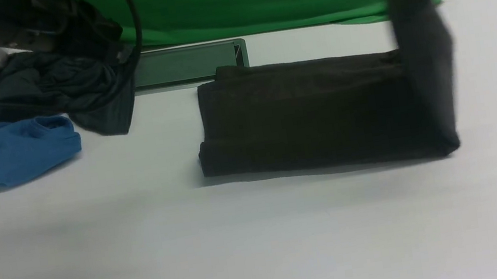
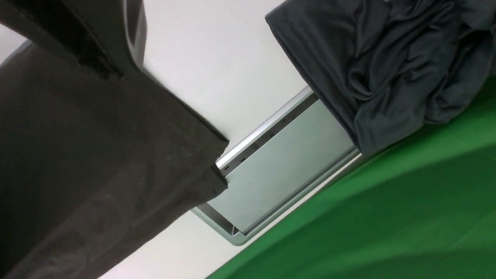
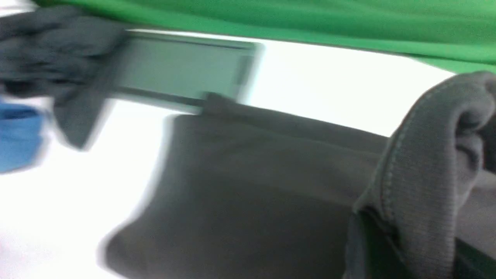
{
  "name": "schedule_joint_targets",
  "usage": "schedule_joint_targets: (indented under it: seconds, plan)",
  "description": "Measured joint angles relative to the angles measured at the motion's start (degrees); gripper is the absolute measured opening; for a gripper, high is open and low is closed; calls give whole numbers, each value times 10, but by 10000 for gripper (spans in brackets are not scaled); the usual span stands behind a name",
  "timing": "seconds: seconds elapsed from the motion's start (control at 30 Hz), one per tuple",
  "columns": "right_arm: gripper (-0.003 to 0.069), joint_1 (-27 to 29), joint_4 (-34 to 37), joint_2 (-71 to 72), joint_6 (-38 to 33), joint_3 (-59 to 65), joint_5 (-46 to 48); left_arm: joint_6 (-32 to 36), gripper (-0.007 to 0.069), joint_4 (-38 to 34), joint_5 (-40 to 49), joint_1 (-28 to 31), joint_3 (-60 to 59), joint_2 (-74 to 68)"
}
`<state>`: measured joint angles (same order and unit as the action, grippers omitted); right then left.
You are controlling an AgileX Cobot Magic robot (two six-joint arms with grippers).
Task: Fold a long-sleeved shirt on a white desktop.
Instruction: 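Fold the right end of the dark garment over onto its left end with the right gripper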
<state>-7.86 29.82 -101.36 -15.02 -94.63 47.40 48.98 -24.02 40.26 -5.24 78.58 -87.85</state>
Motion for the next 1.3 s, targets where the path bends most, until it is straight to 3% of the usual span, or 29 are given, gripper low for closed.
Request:
schedule_joint_targets:
  seconds: [0.17, 0.43, 0.8, 0.87, 1.03, 1.07, 1.1, 1.13, 1.27, 1.3]
  plan:
    - [94, -70, 25, -74, -4, -66, 0, 2, 19, -19, 0, 0, 0, 0]
    - [94, -135, 31, -196, -4, -184, 51, 2, 19, -24, 1, 0, 0, 0]
    - [108, -162, 53, -255, 9, -233, 66, 2, 19, -26, 1, 0, 0, 0]
    - [130, -167, 55, -256, 15, -233, 61, 2, 19, -27, 1, 0, 0, 0]
    - [381, -180, 72, -259, 49, -235, 51, 2, 19, -28, 0, 0, 0, 0]
    - [391, -181, 72, -259, 49, -235, 51, 2, 19, -28, 0, 0, 0, 0]
    - [467, -180, 73, -257, 54, -241, 56, 2, 19, -28, 0, 0, 0, 0]
    - [494, -179, 73, -255, 55, -246, 62, 2, 19, -28, 0, 0, 0, 0]
    - [518, -168, 69, -240, 56, -271, 100, 6, 19, -39, 0, 0, 0, 0]
    - [472, -158, 49, -223, 55, -285, 127, 16, 19, -55, 0, 0, 0, 0]
